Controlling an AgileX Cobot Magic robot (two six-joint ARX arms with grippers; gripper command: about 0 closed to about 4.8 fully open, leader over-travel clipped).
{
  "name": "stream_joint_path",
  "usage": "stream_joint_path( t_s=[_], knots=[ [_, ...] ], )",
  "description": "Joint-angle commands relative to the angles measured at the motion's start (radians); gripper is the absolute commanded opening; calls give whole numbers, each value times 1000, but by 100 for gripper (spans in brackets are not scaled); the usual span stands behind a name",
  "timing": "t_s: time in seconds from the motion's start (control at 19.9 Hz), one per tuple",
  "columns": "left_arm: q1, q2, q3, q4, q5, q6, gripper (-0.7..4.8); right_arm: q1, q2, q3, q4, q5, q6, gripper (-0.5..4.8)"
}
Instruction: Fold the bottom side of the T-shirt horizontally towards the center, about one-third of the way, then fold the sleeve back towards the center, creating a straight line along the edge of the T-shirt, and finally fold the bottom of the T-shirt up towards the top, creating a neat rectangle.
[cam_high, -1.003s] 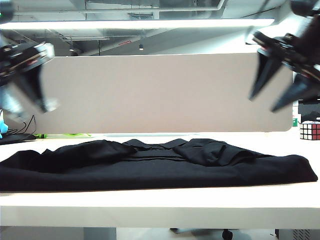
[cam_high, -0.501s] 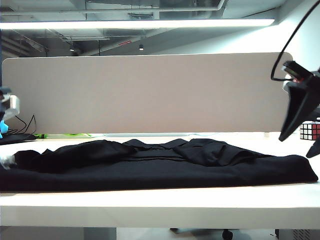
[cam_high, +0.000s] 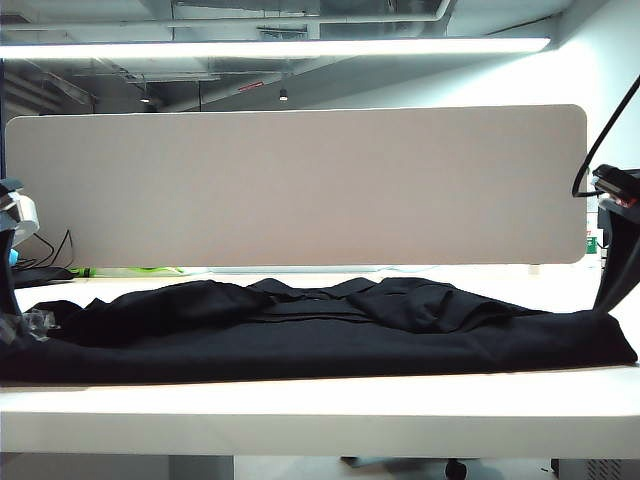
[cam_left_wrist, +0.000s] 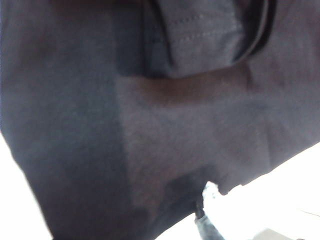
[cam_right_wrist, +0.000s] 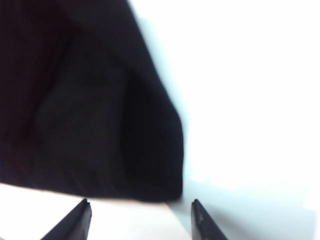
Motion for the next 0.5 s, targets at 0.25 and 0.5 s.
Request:
stream_joint_path(
  t_s=[0.25,0.5],
  knots=[
    [-3,23,-24,-31,-55,-16,249,2,169,4,95,-99,27,275],
    [-3,23,-24,31,126,-16,-6,2,176,4,72,-116,26,105]
  ],
)
